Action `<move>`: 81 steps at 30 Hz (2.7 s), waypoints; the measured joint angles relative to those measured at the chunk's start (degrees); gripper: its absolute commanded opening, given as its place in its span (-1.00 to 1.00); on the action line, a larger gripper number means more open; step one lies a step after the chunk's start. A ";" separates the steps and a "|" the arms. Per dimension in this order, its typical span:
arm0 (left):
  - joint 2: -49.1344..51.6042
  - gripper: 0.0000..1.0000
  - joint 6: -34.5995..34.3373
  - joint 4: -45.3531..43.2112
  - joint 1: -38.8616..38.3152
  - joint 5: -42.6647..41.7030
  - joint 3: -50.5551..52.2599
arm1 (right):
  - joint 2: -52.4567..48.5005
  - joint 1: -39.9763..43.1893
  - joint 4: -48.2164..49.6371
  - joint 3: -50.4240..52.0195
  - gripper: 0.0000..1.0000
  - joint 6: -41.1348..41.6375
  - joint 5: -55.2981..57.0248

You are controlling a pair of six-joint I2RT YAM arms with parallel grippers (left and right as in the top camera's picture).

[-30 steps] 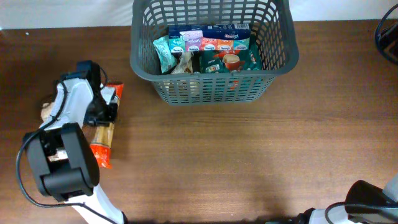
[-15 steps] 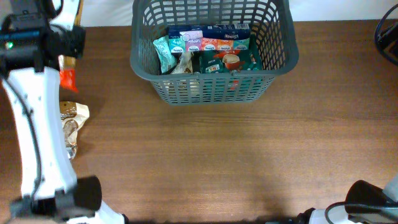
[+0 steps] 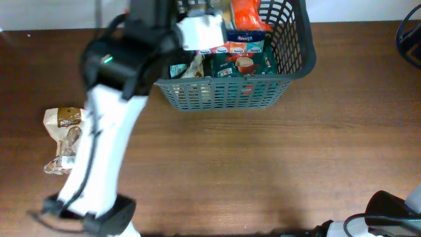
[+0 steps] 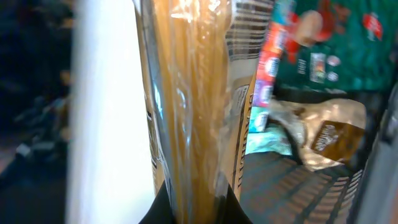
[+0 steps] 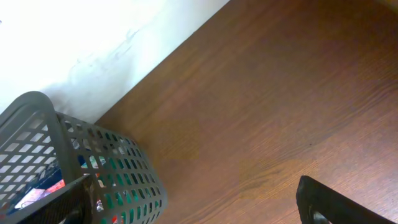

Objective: Pack container
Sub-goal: 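Carry the pasta package over the basket and release it inside, then grasp the clear Pantree snack bag with the left gripper and lift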

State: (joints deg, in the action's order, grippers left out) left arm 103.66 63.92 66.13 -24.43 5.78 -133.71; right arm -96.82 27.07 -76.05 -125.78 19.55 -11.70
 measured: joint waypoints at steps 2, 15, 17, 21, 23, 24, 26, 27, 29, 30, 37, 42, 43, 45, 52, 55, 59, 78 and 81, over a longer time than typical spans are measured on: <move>4.76 -0.96 1.62 -0.94 -0.26 0.07 0.15 | 0.00 0.00 0.00 0.00 0.98 0.00 0.00; 23.93 -0.93 3.06 -5.88 -0.85 0.63 0.63 | 0.00 0.00 -0.02 0.00 0.98 0.02 -0.02; 24.90 -0.12 2.45 -7.45 -0.98 0.61 0.70 | 0.00 0.00 -0.02 0.00 0.98 0.00 0.00; 25.00 0.98 -1.49 -10.01 -1.46 1.66 0.24 | 0.00 0.00 -0.02 0.00 0.98 0.04 0.00; 24.57 0.99 -5.70 -9.84 -1.92 4.81 -1.40 | 0.00 0.00 0.02 0.00 0.98 0.02 0.00; 24.35 0.99 -8.24 -9.38 -2.21 6.91 -2.38 | 0.00 0.00 -0.02 0.00 0.98 0.02 0.00; 23.39 0.99 -12.63 -5.97 -2.86 11.45 -4.96 | 0.00 0.00 0.00 0.00 0.98 0.00 0.00; 22.69 0.99 -14.62 -3.26 -3.08 13.62 -6.49 | 0.00 0.00 -0.02 0.00 0.98 0.00 0.00; 20.22 0.99 -18.56 3.19 -3.54 17.22 -10.19 | 0.00 0.00 0.00 0.00 0.99 0.00 0.00; 18.80 0.99 -20.39 5.81 -3.58 18.62 -11.91 | 0.00 0.00 0.00 0.00 0.99 0.02 0.00; 1.81 0.96 -37.73 17.57 2.99 25.90 -19.61 | 0.00 0.00 -0.02 0.00 0.98 0.02 0.00; -5.33 0.83 -48.89 28.83 19.85 26.56 -20.79 | 0.00 0.00 0.00 0.00 0.98 -0.02 0.00; -5.49 0.83 -50.51 29.79 23.17 25.88 -20.28 | 0.00 0.00 0.00 0.00 0.98 0.02 0.00; -5.40 0.83 -53.46 30.29 29.49 23.26 -17.77 | 0.00 0.00 0.00 0.00 0.98 0.02 0.00; 1.55 0.84 -57.24 25.49 46.47 15.17 5.40 | 0.00 0.00 0.00 0.00 0.98 0.02 0.00; 5.97 0.84 -56.96 19.23 50.18 11.61 16.39 | 0.00 0.00 0.00 0.00 0.98 0.00 0.00; 11.74 0.79 -55.98 15.37 52.46 9.05 24.63 | 0.00 0.00 0.00 0.00 0.98 0.02 0.00; 28.04 0.67 -49.94 12.20 53.88 1.44 26.29 | 0.00 0.00 0.00 0.00 0.98 0.04 0.00; 29.86 0.34 -49.92 12.20 53.88 1.42 26.29 | 0.00 0.00 0.00 0.00 0.98 -0.02 0.00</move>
State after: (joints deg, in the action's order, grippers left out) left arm 133.51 14.00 78.32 29.45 7.20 -107.42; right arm -96.82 27.07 -76.05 -125.78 19.53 -11.70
